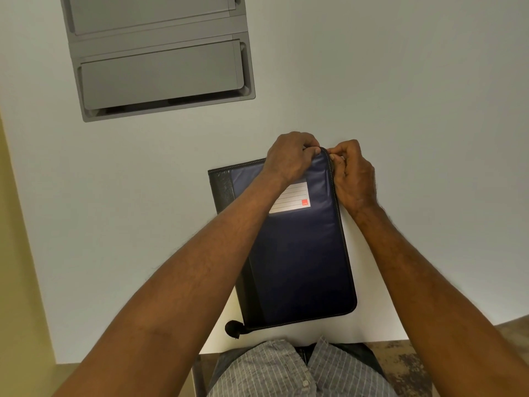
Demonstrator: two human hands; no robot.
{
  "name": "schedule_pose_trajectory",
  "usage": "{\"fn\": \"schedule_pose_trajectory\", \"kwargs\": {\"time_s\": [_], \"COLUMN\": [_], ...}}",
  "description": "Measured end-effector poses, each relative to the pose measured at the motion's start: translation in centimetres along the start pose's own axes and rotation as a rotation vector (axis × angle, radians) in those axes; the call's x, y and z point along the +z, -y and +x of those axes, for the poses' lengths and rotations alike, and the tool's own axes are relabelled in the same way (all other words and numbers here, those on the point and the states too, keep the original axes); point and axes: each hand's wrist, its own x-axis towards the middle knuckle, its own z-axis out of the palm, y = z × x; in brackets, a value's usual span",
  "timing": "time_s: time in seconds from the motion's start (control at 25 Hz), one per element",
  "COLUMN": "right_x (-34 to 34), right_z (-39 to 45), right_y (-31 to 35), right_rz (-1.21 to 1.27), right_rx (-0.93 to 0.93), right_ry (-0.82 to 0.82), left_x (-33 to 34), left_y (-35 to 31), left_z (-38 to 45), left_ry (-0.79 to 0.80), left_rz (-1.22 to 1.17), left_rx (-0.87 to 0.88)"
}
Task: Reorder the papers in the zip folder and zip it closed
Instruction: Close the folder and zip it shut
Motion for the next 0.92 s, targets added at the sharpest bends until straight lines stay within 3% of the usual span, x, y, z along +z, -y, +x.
{"fn": "schedule_pose_trajectory", "kwargs": {"time_s": [0.24,0.92], "right_x": [-1.0,-2.1], "right_z": [1.2,-8.1], "right_y": [-0.2,-2.4], "right_rz": [0.021,0.034], "right_rx": [-0.105,0.066], "right_ry": [0.057,0.179], "left_x": [0.1,-1.3], "left_y": [0.4,-0.3], "left_z": [0.0,-0.8], "left_ry": [-0.014,0.062], "left_rz": [0.006,0.067], "left_rx": [-0.012,0.011]}}
